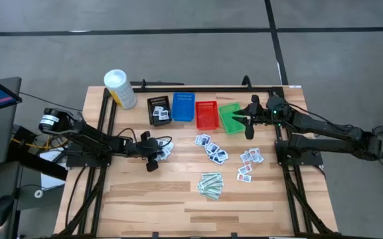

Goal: Pick & Place First Aid Supplies
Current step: Put the gray pad into the black bin

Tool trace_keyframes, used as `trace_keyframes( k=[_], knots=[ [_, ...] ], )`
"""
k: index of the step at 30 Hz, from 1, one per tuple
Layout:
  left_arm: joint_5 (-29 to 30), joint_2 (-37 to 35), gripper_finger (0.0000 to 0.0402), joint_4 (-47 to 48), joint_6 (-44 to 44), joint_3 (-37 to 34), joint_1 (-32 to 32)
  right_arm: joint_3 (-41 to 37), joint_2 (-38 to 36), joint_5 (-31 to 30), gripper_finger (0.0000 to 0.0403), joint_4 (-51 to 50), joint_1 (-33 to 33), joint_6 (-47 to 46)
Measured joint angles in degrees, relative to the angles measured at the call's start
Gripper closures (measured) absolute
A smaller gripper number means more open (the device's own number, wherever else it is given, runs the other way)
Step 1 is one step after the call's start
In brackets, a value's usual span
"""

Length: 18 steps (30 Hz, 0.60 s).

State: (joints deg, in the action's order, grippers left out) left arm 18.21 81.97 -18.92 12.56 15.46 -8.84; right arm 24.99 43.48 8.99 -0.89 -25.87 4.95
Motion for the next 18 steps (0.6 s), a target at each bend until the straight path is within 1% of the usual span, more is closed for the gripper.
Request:
trace_keyframes(
  k=[11, 14, 18],
  knots=[
    [-0.5, 0.1, 0.0388, -2.4, -0.2, -0.2, 0.0, 0.0, 0.0, 0.0, 0.0305, 0.0, 0.0, 0.0],
    [-0.5, 0.1, 0.0393, -2.7, -0.2, -0.2, 0.0, 0.0, 0.0, 0.0, 0.0305, 0.0, 0.0, 0.0],
    [-0.5, 0.2, 0.0390, -3.9, -0.3, -0.3, 0.0, 0.0, 0.0, 0.0, 0.0305, 0.0, 0.0, 0.0]
  ],
)
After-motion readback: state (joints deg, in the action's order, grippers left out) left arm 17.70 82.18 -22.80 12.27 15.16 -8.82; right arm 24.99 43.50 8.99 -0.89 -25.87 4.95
